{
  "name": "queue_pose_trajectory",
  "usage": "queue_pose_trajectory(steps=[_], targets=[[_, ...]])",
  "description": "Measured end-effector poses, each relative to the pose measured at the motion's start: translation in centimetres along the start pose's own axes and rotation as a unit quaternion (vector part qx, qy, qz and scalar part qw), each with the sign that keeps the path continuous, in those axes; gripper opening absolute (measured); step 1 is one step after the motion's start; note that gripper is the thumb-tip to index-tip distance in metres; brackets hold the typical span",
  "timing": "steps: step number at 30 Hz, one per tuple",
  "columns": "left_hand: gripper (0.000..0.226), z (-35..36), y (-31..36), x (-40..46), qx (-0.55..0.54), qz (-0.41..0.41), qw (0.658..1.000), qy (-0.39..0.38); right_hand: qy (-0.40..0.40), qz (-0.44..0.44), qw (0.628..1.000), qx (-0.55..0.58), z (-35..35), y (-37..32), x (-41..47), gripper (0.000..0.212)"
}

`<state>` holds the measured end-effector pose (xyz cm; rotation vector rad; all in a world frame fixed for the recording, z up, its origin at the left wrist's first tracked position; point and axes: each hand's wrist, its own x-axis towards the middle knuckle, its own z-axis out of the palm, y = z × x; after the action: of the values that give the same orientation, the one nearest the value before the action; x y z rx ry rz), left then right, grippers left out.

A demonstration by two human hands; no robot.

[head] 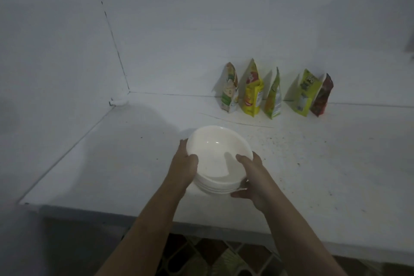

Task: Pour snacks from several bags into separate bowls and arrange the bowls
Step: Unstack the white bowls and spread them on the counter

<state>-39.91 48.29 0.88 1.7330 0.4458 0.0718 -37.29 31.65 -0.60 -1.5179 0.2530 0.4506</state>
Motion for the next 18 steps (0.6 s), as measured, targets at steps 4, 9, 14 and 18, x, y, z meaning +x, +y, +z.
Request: queue_pose_trajectory(steps=[4, 9, 14, 18], targets=[[0.066, -0.6, 1.2, 0.1, 0.014, 0.070, 0.997, 0.033, -0.001, -0.019, 1.000, -0.007, 1.0, 0.3, -0.9, 0.057], [0.068, -1.6, 1.9, -0.2, -0.093, 0.088, 0.988, 0.083, -0.007, -0.020, 0.999, 0.048, 1.3, -0.2, -1.5, 0.066], [0.071, -1.0, 3.1, -0.5, -0.180, 0.116, 0.972, 0.096, 0.005, -0.077, 0.997, -0.008, 0.6, -0.9, -1.6, 0.066], [0.066, 1.3, 4.0, -0.7, -0.216, 0.130, 0.964, 0.084, 0.071, -0.251, 0.963, -0.063, -0.4, -2.1, -2.3, 0.047]])
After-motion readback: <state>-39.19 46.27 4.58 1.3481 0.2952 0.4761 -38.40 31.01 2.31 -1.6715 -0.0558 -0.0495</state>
